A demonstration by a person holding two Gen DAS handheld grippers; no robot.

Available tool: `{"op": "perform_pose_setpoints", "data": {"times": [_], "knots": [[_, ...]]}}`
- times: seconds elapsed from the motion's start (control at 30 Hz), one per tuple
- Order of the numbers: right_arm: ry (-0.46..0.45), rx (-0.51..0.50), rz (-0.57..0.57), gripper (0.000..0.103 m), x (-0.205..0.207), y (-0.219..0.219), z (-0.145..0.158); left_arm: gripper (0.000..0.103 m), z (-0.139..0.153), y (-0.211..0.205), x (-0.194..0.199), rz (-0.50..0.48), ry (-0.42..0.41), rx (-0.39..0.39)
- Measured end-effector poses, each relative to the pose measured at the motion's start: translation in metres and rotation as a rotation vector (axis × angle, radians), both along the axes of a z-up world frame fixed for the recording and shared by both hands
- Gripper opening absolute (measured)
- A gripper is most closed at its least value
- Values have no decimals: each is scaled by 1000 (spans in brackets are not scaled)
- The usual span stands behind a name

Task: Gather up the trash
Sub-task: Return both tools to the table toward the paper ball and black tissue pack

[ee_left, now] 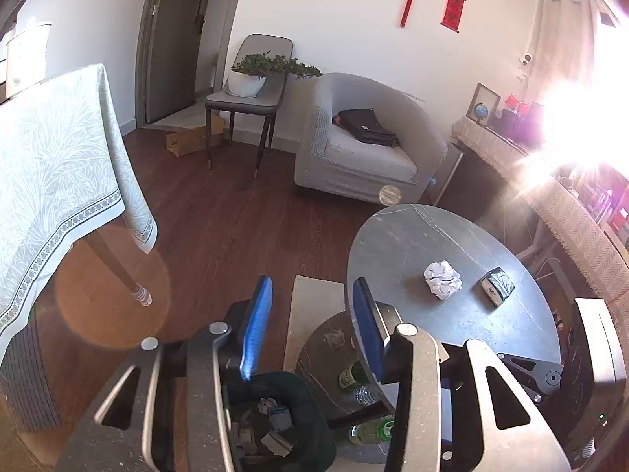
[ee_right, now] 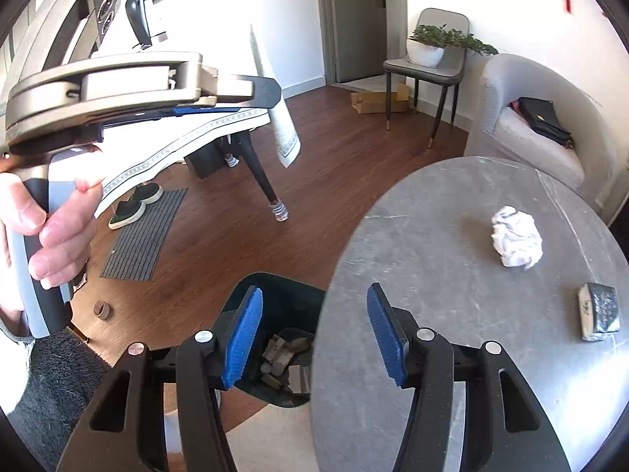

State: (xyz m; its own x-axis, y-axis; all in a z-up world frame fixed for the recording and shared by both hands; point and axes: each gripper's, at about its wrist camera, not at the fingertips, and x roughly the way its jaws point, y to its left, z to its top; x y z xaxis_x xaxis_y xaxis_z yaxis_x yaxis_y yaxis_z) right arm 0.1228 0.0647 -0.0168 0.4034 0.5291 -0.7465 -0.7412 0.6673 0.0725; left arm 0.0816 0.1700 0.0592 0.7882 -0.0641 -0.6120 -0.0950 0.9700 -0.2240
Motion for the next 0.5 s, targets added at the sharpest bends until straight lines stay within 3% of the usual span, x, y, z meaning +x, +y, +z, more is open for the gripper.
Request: {"op": "perform_pose_setpoints", "data": {"times": [0.17,0.5], "knots": [[-2,15,-108,55,16,-45,0,58,-3,-33,14,-48,3,24],[17,67,-300,55,46,-132,-5,69,-18,-94,54,-110,28,58]]}}
